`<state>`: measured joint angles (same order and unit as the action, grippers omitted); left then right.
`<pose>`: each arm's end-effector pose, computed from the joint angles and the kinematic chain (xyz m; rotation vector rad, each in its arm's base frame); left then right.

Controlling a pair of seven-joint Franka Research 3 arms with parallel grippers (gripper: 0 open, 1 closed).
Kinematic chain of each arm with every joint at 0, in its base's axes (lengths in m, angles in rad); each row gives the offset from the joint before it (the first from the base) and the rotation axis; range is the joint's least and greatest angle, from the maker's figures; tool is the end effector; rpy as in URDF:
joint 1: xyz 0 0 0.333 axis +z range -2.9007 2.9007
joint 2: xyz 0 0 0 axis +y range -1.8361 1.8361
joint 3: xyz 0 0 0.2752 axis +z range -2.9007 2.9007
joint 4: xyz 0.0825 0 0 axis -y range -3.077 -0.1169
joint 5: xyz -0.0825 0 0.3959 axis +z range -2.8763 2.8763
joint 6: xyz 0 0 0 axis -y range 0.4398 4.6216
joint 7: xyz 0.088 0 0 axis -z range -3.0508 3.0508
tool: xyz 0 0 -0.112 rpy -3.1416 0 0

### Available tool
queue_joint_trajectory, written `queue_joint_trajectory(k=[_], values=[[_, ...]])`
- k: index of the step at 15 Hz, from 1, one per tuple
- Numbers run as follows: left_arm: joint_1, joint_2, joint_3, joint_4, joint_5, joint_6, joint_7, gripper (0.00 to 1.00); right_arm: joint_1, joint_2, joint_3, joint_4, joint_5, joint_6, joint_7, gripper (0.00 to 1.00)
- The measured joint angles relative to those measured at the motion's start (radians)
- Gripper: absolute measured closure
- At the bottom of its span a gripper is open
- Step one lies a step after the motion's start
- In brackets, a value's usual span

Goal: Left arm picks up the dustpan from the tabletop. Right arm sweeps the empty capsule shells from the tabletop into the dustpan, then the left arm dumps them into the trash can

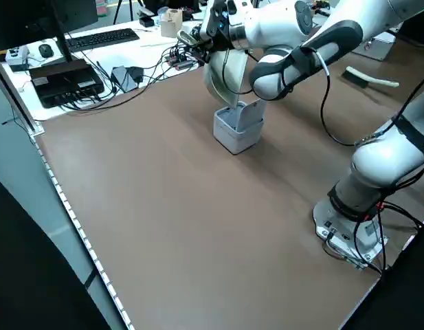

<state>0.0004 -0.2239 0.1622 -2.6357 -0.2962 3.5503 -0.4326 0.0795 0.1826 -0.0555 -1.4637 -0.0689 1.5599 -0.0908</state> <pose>0.4673 0.1145 0.4062 2.2096 1.1497 1.5252 0.6100 0.0093 0.5224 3.0572 0.1798 -0.1359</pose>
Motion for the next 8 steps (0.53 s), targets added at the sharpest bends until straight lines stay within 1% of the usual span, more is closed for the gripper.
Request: queue_joint_trajectory(k=[4,5,8], values=[[0.000,0.000,-0.006,0.000,0.000,0.000,0.006,0.67,0.000,0.000,0.001,0.000,-0.005,0.000,-0.001,0.01],[0.000,-0.001,-0.025,0.000,0.000,0.000,0.048,0.67,0.000,0.000,0.002,0.000,-0.007,0.000,-0.001,0.01],[0.001,-0.001,-0.041,0.000,0.000,0.000,0.117,0.67,0.000,0.000,0.002,0.000,-0.008,0.000,-0.001,0.01]])
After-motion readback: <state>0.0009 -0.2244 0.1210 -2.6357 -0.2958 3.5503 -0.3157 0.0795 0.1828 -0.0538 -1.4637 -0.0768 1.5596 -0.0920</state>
